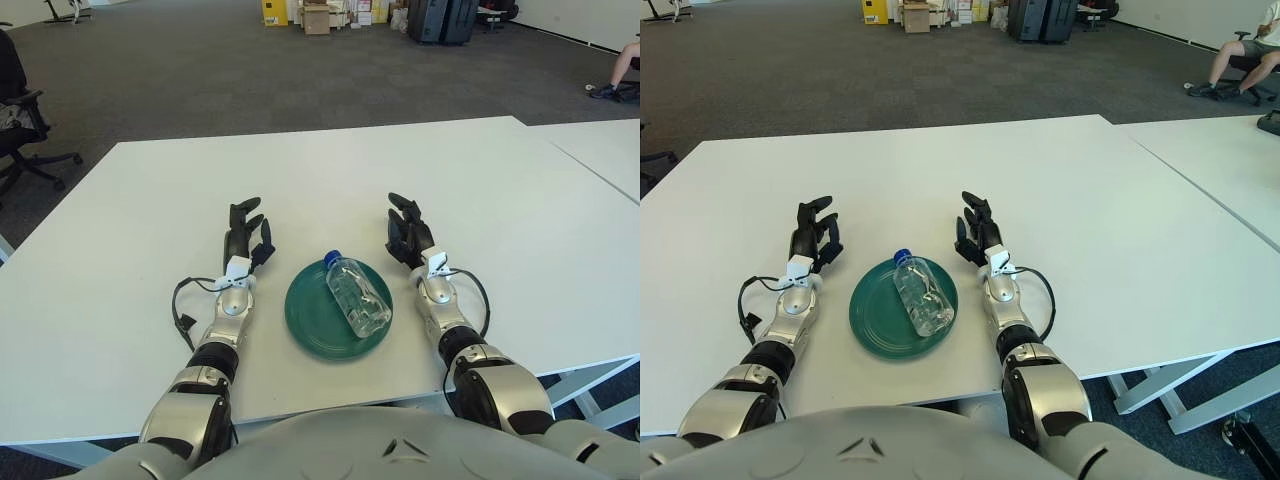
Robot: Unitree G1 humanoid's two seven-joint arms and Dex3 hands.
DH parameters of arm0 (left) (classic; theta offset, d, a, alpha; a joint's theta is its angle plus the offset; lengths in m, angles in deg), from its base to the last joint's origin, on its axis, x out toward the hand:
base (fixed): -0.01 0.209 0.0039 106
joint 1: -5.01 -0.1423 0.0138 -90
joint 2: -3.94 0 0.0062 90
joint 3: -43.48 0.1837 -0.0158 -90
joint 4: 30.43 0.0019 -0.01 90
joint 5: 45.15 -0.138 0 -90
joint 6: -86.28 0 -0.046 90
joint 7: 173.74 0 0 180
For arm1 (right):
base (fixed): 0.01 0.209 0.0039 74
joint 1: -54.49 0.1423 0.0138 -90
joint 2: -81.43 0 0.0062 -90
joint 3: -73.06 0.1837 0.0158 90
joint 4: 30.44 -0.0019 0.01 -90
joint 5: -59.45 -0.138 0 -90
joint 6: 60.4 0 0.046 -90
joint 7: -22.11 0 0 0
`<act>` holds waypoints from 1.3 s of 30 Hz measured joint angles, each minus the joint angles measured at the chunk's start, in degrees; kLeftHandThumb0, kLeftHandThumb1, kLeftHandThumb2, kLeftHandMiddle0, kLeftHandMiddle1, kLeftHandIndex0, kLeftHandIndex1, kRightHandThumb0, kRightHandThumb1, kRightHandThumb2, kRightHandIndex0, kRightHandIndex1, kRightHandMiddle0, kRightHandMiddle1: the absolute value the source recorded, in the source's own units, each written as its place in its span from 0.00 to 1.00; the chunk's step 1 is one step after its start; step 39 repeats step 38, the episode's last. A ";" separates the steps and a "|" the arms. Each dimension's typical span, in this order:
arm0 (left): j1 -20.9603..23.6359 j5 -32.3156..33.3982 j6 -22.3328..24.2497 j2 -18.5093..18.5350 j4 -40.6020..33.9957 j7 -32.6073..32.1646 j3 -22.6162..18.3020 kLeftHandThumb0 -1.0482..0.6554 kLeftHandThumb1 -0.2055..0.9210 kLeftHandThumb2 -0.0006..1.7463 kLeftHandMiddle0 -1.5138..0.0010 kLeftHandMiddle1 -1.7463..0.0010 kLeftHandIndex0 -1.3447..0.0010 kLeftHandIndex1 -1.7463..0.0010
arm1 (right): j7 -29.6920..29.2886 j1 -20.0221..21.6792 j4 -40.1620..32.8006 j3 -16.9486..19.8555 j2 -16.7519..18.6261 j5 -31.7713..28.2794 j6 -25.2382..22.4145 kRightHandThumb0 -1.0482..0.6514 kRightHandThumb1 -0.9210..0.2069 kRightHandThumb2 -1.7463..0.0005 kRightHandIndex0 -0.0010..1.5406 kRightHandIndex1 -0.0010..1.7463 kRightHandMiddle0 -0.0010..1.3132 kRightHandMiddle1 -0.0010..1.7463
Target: Put the bottle into the plate.
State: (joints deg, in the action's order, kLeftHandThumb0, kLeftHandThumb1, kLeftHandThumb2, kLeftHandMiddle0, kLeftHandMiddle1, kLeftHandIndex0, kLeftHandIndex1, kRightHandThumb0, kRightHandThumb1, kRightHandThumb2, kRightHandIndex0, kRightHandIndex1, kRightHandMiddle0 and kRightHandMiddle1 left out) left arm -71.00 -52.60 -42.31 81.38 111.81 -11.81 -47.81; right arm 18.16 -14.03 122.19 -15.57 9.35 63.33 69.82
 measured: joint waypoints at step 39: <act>0.59 1.78 1.37 -2.48 -0.04 -1.96 -3.26 0.21 1.00 0.47 0.74 0.81 0.98 0.42 | 0.54 0.13 0.05 1.51 0.29 -0.66 0.65 0.24 0.00 0.56 0.18 0.01 0.00 0.34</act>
